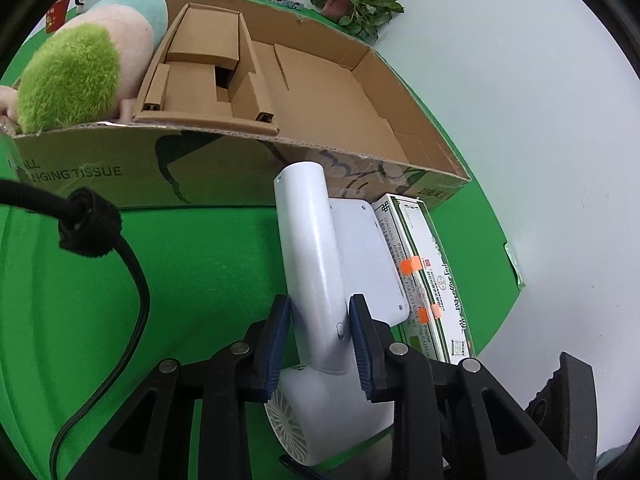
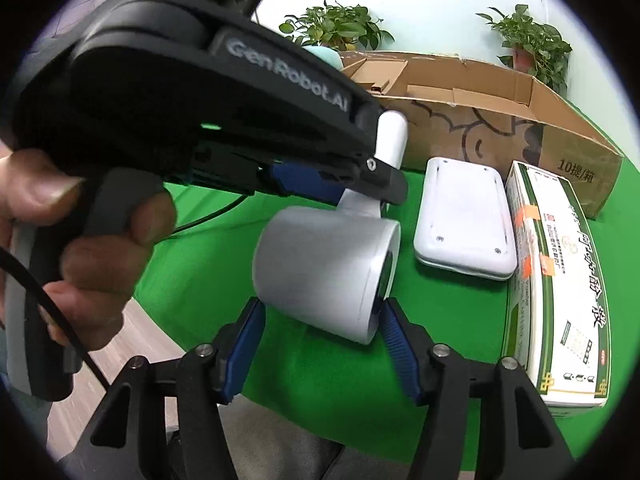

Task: Organize objects
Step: 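Close the right gripper on the dryer head while the left gripper closes on its handle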

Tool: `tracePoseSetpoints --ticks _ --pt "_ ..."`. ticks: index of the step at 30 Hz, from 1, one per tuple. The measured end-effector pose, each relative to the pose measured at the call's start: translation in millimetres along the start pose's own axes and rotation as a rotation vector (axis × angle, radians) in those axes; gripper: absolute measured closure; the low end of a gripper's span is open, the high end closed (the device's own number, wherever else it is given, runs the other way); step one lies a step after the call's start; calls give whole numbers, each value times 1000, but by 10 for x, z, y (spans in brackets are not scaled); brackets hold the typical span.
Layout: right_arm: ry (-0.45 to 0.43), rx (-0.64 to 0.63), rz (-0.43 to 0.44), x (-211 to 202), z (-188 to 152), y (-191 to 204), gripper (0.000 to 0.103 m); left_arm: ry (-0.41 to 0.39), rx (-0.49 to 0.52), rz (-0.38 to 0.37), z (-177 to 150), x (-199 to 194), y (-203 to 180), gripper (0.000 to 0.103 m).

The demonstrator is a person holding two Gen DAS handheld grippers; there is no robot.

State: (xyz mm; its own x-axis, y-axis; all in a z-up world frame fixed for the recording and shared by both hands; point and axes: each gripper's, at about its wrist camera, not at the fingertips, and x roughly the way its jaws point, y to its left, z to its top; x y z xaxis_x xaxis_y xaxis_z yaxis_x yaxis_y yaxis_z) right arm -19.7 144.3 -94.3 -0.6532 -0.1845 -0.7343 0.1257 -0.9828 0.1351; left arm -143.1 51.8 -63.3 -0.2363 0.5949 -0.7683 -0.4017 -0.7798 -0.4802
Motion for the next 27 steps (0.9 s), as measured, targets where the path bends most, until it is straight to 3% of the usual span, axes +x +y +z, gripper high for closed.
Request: tracePoseSetpoints --ticks 8,13,19,27 --pt "5 -1 8 -22 -17 2 44 -15 4 11 -18 -92 -65 76" --pt "-14 35 61 -28 8 20 42 -33 -26 19 -79 -172 -87 79" --pt "-39 54 86 -33 -9 38 38 -14 -72 4 -123 -170 14 99" --pt "-23 51 69 -49 21 -63 47 15 -45 9 19 -98 22 94"
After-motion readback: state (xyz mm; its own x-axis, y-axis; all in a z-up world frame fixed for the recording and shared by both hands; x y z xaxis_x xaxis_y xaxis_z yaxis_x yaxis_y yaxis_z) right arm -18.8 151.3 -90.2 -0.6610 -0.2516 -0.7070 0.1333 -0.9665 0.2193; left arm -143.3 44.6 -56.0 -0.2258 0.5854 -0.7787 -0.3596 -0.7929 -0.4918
